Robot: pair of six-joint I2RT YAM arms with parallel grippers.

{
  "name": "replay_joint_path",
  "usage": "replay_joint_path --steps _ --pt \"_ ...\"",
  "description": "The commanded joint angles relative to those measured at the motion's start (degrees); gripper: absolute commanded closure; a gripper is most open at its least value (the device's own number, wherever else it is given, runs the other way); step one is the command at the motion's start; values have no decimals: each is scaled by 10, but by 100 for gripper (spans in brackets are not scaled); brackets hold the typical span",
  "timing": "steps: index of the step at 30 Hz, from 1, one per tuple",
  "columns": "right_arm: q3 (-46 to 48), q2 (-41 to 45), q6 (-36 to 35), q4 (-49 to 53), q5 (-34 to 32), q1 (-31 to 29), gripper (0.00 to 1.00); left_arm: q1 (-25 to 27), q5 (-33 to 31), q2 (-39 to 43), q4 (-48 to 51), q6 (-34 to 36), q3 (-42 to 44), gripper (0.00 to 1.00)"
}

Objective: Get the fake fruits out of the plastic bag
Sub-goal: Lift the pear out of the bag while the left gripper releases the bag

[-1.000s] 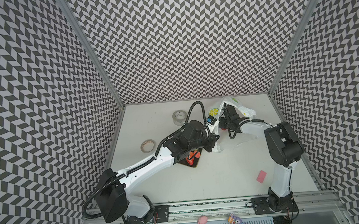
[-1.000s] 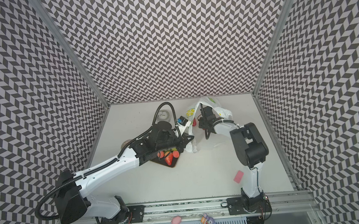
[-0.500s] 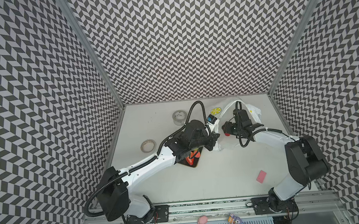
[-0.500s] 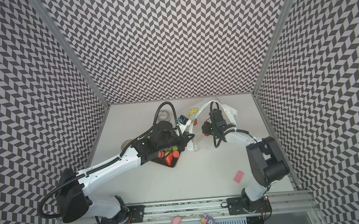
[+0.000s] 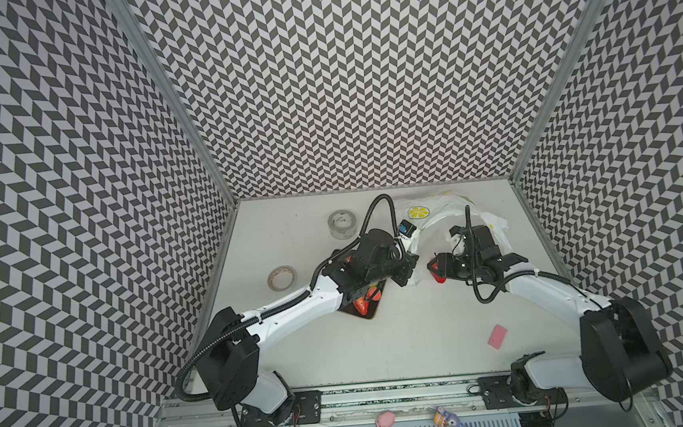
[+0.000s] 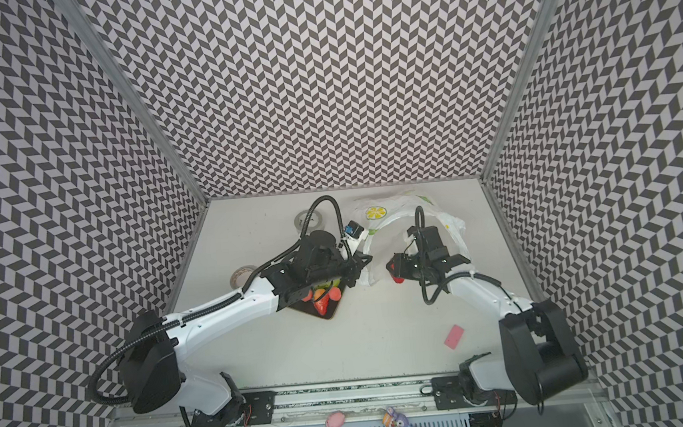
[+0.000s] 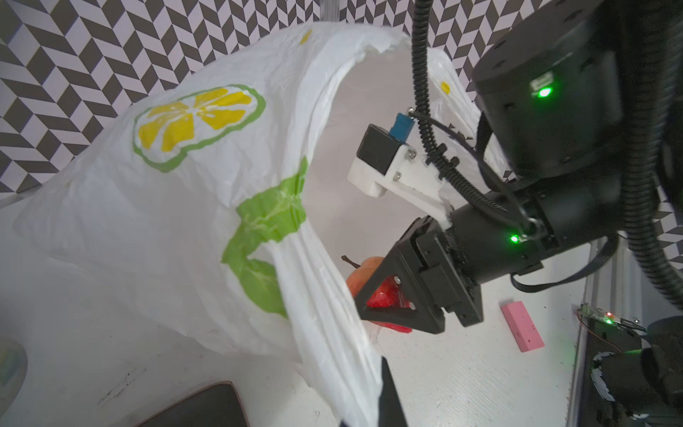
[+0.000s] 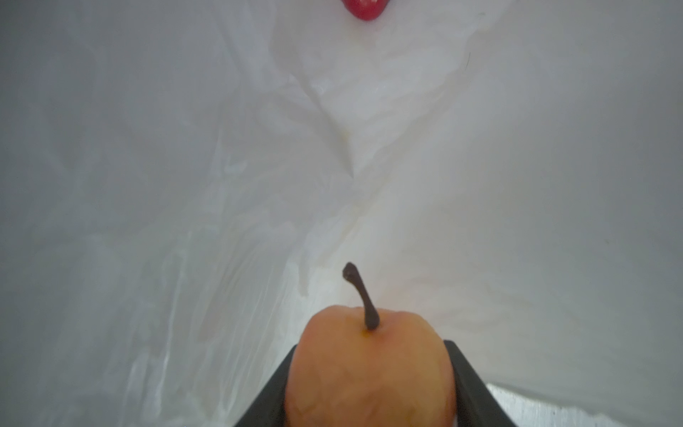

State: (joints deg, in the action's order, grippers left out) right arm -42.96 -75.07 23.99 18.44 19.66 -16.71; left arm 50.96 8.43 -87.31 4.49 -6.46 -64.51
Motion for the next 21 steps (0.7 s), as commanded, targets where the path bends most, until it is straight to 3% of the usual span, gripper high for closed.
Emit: replay_joint_path --steps 1,9,12,16,21 --pt "9 66 -21 40 8 1 64 -3 -7 -10 -20 17 -22 100" --pt "26 229 33 174 -43 1 64 -3 -7 -21 -18 20 -26 100" --pt "21 296 64 203 -55 1 64 -3 -5 -21 -16 20 -26 89" --pt "5 372 95 216 -62 1 64 -3 -5 -5 -18 20 -18 69" --pt "-57 387 60 245 -73 1 64 -2 12 35 -35 5 6 45"
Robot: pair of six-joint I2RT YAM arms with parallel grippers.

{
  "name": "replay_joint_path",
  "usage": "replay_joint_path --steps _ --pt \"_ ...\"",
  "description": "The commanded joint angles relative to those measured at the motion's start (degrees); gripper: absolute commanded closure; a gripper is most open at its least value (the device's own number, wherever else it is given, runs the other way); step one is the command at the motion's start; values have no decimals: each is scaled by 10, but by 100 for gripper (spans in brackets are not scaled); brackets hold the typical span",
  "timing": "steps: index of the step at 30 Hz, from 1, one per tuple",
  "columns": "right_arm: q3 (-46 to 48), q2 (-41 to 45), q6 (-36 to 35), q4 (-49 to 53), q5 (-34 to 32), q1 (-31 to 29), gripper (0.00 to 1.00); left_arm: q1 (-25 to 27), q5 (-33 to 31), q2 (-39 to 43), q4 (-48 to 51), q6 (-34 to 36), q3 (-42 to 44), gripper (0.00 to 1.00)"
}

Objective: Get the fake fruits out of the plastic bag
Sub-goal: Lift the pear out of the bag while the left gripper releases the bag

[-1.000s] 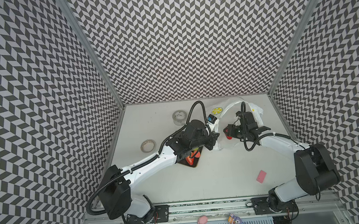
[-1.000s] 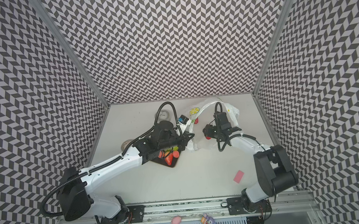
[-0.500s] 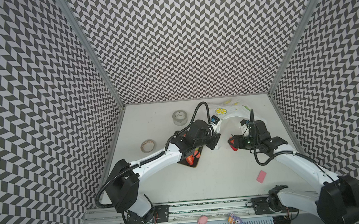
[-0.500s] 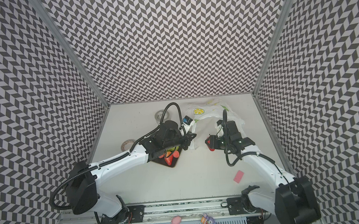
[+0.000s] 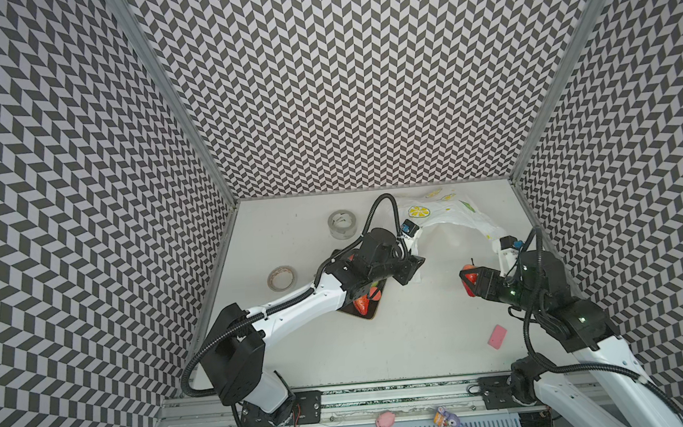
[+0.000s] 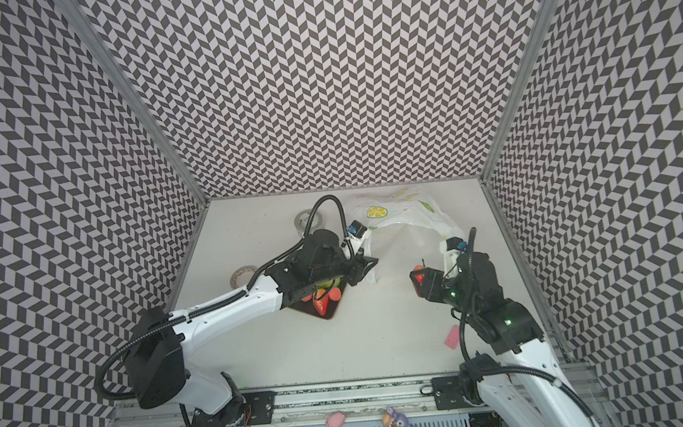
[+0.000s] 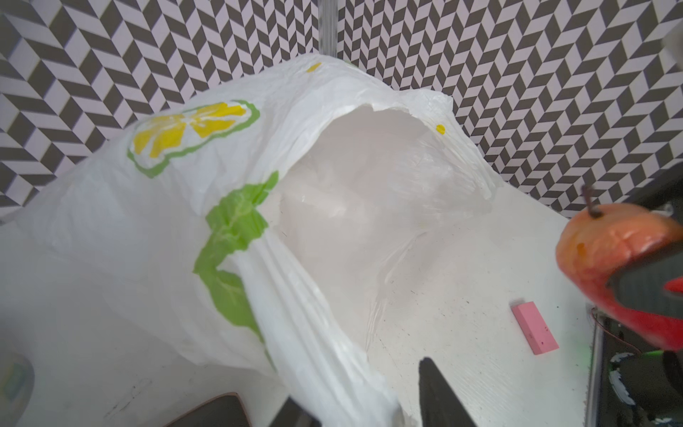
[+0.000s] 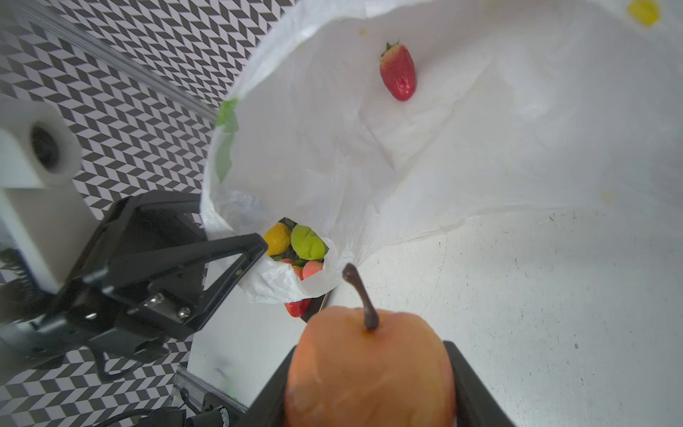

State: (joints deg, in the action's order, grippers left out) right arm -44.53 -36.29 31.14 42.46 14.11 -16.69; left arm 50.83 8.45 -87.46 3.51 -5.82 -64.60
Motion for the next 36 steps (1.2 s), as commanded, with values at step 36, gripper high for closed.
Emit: replay_joint_path --steps 36 --pt "-354 -661 -52 -319 -266 -422 64 -288 -356 383 176 -260 76 16"
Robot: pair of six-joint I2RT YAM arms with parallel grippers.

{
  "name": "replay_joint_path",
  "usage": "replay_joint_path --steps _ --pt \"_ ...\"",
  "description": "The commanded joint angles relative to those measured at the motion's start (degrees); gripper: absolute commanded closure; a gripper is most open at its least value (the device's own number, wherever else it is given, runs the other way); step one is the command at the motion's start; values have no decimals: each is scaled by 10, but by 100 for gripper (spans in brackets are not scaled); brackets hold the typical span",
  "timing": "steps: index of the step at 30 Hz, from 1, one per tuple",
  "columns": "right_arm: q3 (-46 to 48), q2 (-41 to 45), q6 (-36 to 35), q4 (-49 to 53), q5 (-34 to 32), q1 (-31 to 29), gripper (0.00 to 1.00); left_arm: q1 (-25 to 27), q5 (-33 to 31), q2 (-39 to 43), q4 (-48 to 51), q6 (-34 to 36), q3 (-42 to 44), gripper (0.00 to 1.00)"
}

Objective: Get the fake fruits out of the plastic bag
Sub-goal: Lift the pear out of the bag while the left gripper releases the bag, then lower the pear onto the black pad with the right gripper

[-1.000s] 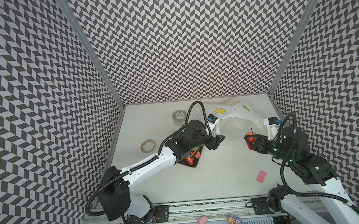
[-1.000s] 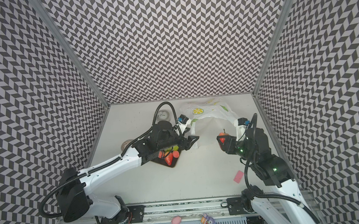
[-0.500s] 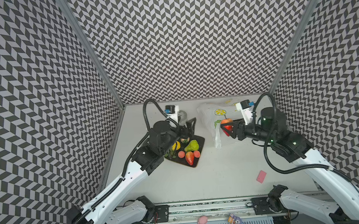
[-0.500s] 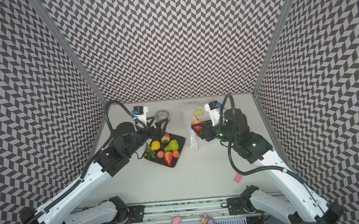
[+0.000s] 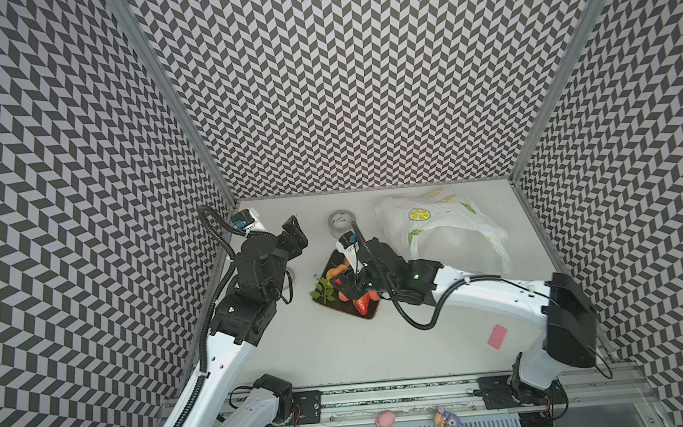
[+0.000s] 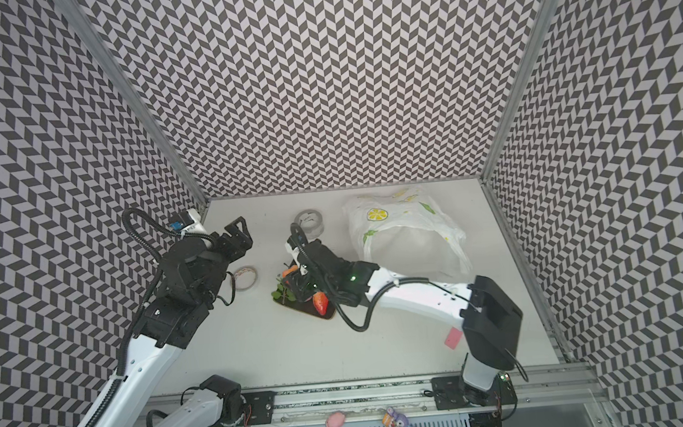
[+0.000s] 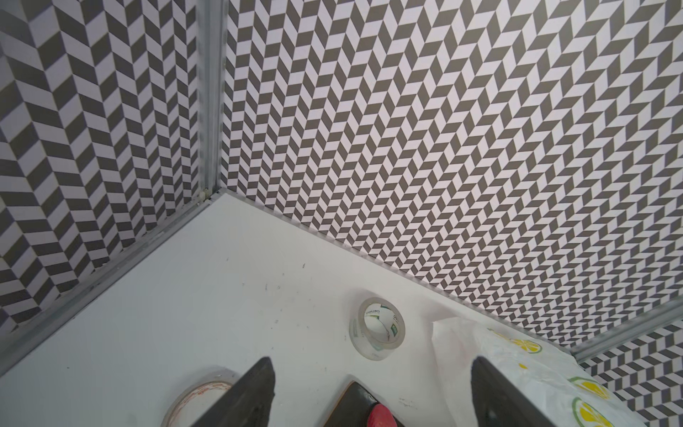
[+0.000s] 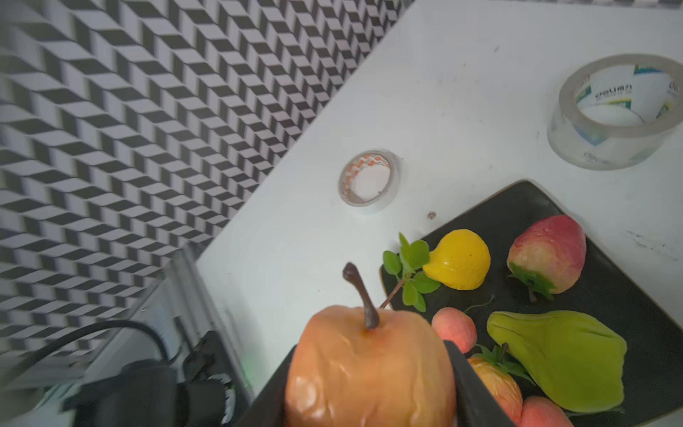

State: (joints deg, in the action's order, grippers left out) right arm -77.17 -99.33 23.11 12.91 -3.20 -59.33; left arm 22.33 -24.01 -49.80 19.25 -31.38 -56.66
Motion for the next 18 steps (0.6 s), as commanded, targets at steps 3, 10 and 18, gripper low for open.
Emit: replay_joint_path --steps 3,10,18 --pt "-40 -73 62 -24 -146 5 64 -2 -29 8 20 -5 -1 16" --pt "-45 -131 107 -45 -191 5 61 -2 -22 6 15 -5 2 16" --pt "-58 -175 129 -41 -200 8 53 1 -17 6 13 -1 3 17"
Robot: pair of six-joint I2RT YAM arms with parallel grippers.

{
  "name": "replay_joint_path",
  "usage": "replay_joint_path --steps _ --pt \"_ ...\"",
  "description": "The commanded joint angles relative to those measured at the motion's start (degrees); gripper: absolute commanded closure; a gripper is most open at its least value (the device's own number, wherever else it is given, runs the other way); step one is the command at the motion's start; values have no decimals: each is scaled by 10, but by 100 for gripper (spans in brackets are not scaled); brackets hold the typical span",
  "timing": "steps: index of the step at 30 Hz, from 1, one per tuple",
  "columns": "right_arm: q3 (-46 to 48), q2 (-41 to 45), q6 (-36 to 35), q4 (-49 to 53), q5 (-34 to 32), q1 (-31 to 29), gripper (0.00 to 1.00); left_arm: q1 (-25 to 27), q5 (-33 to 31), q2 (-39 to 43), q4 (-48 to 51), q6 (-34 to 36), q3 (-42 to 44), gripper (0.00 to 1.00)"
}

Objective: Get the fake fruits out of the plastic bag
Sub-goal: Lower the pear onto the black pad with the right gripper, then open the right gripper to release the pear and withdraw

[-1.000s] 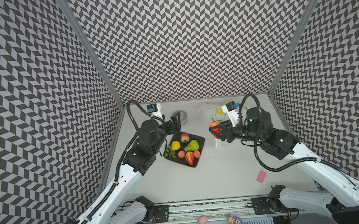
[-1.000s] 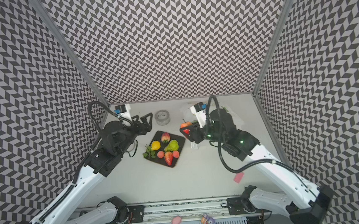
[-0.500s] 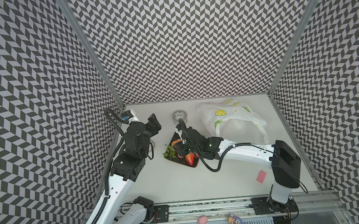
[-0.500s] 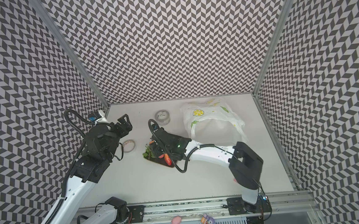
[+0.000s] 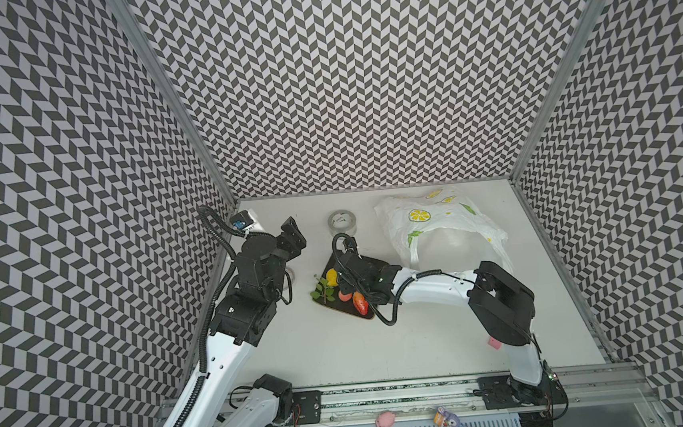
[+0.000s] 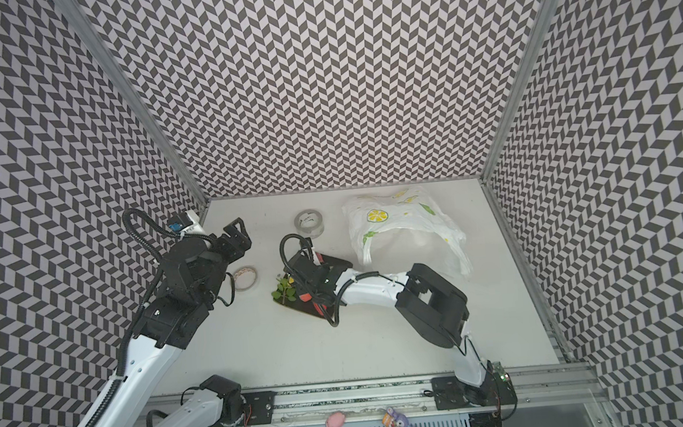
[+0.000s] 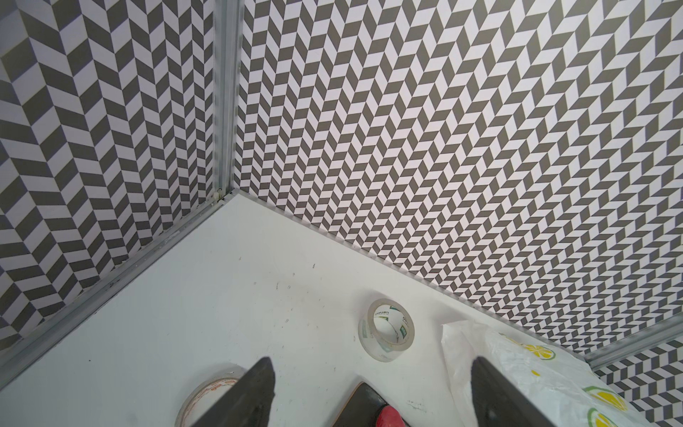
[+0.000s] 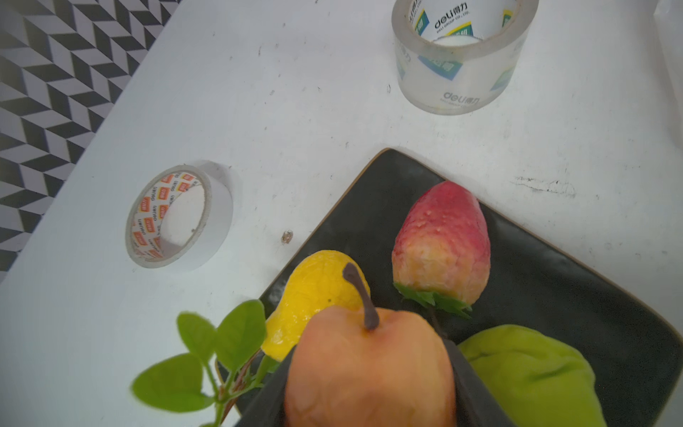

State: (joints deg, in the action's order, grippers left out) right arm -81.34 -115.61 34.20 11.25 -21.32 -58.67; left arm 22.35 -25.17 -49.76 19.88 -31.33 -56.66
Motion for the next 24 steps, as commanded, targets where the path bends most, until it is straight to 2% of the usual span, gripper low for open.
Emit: replay_joint_path --steps 1,6,10,18,24 --pt "-18 -16 17 -25 -18 2 51 1 -6 5 5 0 3 17" --pt "-38 -23 14 -7 -15 2 37 1 -5 7 3 10 3 17" --pt "-38 -15 14 -5 -15 2 31 1 -2 6 0 14 3 17" --pt "-38 21 11 -1 -9 2 21 1 11 3 -6 22 1 17" --pt "-20 90 5 1 11 1 16 1 28 -1 -16 30 2 16"
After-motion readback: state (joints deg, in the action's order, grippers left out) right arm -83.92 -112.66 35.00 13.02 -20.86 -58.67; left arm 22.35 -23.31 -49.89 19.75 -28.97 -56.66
